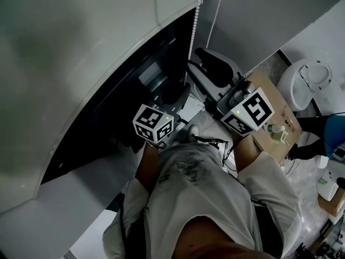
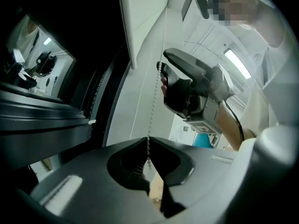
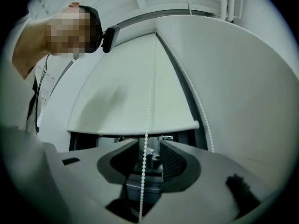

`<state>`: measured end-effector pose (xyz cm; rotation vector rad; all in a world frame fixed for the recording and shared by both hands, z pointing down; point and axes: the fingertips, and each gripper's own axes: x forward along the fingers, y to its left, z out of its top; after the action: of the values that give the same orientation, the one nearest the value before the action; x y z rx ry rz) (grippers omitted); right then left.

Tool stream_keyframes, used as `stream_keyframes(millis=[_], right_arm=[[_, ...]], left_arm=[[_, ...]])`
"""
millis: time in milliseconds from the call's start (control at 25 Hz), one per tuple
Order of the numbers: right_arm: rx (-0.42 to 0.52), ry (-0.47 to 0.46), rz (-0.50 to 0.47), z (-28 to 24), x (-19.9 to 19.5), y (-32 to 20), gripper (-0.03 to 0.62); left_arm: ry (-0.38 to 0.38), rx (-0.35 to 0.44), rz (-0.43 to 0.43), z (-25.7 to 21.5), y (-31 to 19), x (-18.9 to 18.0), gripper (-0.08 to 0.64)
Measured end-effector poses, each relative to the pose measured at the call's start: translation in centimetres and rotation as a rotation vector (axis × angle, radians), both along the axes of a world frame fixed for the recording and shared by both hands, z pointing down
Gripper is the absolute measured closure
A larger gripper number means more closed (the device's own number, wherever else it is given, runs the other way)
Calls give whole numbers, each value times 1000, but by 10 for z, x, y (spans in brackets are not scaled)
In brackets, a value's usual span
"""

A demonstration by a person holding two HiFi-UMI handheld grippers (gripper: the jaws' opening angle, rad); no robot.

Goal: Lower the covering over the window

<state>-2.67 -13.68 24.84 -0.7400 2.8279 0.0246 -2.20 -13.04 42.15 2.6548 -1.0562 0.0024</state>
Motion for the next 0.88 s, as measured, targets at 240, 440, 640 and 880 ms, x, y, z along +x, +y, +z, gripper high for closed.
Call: stream_keyframes(millis=[240, 440, 640, 880], right_arm=[[17, -13, -1, -12, -8, -9, 566], [4, -15, -17, -10, -7, -6, 569], [-25, 26, -10, 10, -8, -8, 570], [-93, 61, -14, 42, -11, -10, 570]], left_arm=[[-5, 4, 7, -1, 3, 7, 541], [-7, 1, 4, 1, 3, 8, 541], [-22, -35, 6, 20, 5, 12, 541], [-39, -102, 2, 51, 9, 12, 541]])
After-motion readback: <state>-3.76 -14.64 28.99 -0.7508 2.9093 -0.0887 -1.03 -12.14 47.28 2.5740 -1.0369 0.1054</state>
